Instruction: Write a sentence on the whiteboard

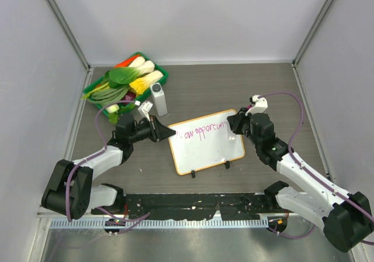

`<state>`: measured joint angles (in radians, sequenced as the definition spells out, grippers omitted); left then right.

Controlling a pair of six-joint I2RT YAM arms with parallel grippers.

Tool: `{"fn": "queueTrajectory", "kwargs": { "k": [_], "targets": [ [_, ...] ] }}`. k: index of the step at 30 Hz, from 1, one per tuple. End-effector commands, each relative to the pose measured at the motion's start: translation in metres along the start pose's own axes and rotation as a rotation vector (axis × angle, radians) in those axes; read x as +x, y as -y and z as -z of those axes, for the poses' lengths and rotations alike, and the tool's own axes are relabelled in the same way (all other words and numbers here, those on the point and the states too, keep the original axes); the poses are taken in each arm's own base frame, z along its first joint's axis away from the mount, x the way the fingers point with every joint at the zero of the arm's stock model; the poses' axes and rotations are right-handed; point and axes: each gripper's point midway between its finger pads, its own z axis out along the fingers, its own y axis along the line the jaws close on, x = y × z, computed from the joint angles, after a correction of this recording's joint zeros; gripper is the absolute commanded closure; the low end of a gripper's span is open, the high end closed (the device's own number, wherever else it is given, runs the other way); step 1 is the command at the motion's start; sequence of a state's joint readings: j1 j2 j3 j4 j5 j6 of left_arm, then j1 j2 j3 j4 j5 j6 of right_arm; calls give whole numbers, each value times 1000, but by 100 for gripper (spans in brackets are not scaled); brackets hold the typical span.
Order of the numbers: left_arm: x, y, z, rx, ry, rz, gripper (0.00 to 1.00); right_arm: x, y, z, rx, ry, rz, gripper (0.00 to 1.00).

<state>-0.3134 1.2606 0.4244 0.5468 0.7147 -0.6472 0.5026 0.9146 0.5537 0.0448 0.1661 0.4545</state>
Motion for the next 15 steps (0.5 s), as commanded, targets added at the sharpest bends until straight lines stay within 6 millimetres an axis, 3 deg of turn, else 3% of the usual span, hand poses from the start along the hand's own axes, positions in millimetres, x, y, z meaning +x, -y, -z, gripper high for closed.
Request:
{"fn": "queueTrajectory", "kwargs": {
  "k": [1,15],
  "targets": [
    [3,-14,-1,-66,-5,-53,100,-29,-11,2,-34,88,-1,99],
    [3,-14,0,-66,-3,-55,100,-28,-11,6,-43,92,3,99]
  ]
}}
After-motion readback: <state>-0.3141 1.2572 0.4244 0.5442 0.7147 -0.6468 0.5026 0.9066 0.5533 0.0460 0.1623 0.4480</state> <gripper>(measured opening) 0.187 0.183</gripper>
